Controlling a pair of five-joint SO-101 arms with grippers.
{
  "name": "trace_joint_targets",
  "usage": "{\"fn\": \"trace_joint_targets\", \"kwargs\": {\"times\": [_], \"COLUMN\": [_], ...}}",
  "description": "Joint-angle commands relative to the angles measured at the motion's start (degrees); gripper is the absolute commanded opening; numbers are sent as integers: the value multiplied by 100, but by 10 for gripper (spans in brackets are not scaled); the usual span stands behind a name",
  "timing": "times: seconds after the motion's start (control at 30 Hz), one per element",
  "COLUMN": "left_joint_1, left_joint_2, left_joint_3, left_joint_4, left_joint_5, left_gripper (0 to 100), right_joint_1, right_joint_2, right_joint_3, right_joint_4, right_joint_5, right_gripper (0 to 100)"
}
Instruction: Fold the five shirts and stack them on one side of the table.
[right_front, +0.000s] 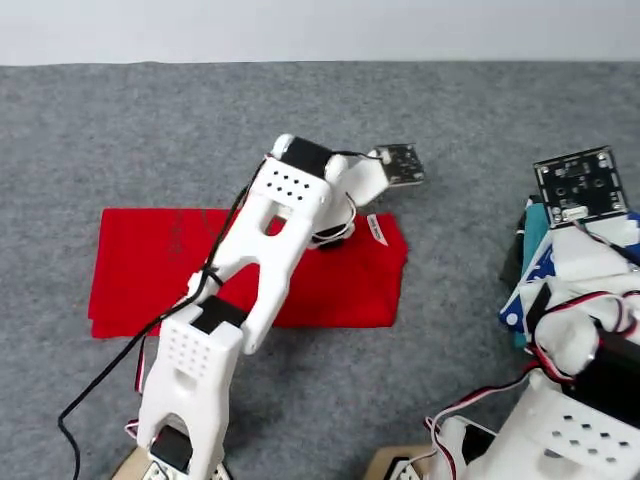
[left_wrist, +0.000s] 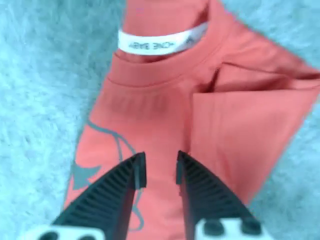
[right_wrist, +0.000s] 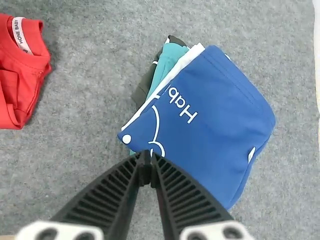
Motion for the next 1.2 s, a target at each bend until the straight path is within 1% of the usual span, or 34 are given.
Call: {"fn": "trace_joint_targets", "kwargs": {"times": [0.0,0.1,0.23,0.33,0.43,0.5,0.6,0.77,0.83,0.93,1.03,1.17], "left_joint_1": [255,510,932,958,615,273,-53,-281,-387,-501,-615,-668], "left_joint_2": [-193,-677,-1679,-2303,-2620,-2637,-2629,-2453,-2163,-1653,-1336,-1319], "left_joint_3": [-409,40,1560,2563,3257,3547,3978,4760,4840,4681,4286,3600], "left_joint_4": [299,299,290,264,44,-158,-501,-1512,-1837,-1996,-1899,-1495], "left_joint_5": [79,237,229,220,220,220,220,211,211,202,202,193], "left_gripper": [107,108,105,104,96,72,51,49,49,49,43,43], "right_joint_1": [75,75,75,75,75,75,66,57,57,57,57,57], "right_joint_2": [-57,-66,-66,-66,-66,-66,-57,-31,-13,-13,-22,-48], "right_joint_3": [-44,-44,-44,-44,-44,-44,-35,-18,-18,-18,-18,-18], "right_joint_4": [-31,-31,-31,-31,-40,-57,-84,-92,-92,-92,-92,-92], "right_joint_5": [35,53,53,26,26,26,26,26,35,53,53,53], "right_gripper": [10,10,10,10,10,10,10,10,10,10,10,10]}}
